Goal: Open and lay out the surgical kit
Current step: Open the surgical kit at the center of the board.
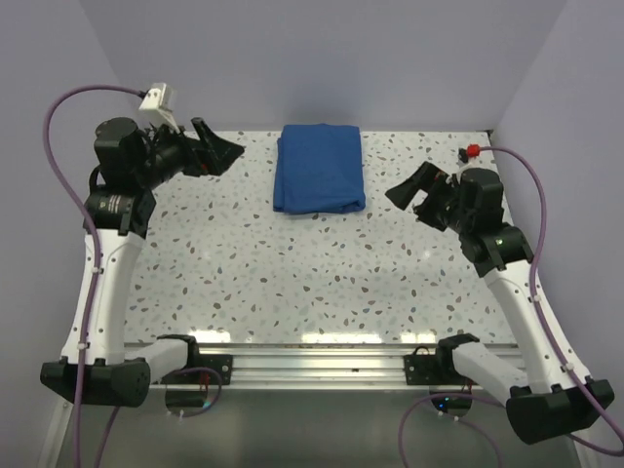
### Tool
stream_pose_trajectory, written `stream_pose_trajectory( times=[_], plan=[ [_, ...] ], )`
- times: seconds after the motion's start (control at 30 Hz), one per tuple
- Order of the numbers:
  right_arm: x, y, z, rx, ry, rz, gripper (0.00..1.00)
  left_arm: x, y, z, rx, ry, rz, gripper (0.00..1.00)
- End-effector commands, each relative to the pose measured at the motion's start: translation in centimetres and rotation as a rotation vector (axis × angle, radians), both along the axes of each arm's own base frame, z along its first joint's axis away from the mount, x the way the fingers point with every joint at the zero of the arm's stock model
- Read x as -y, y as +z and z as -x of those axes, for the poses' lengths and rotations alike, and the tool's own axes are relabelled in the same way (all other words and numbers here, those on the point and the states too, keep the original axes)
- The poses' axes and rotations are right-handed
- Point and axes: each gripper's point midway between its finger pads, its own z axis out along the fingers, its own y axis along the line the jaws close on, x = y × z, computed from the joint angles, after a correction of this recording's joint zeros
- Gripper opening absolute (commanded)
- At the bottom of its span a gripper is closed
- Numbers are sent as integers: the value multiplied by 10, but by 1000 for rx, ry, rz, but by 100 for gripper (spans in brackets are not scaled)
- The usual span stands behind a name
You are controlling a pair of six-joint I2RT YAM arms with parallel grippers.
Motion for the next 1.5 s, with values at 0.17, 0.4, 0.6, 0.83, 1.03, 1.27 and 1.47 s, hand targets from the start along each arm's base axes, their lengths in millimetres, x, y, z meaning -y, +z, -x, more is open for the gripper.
stream_pose_trajectory(
  times=[0.17,0.4,0.6,0.83,1.03,1.27,1.47],
  plan=[
    [-37,77,-28,121,135,88,99,70,-19,58,-149,-554,606,100],
    [-132,60,-33,30,283,537,99,26,-62,-9,-227,-2,287,100],
    [-198,15,-66,-50,334,718,99,-74,-130,-7,-527,632,-290,100],
    [-249,-51,-95,-93,390,717,99,-65,-113,36,-420,525,-223,100],
    [-269,-109,-115,-131,390,756,99,-62,-133,69,-486,479,-222,98],
    [-284,-143,-136,-119,338,747,95,-67,-153,96,-539,453,-267,98],
    [-284,-166,-152,-101,289,794,86,-62,-161,102,-563,413,-281,98]
  ],
)
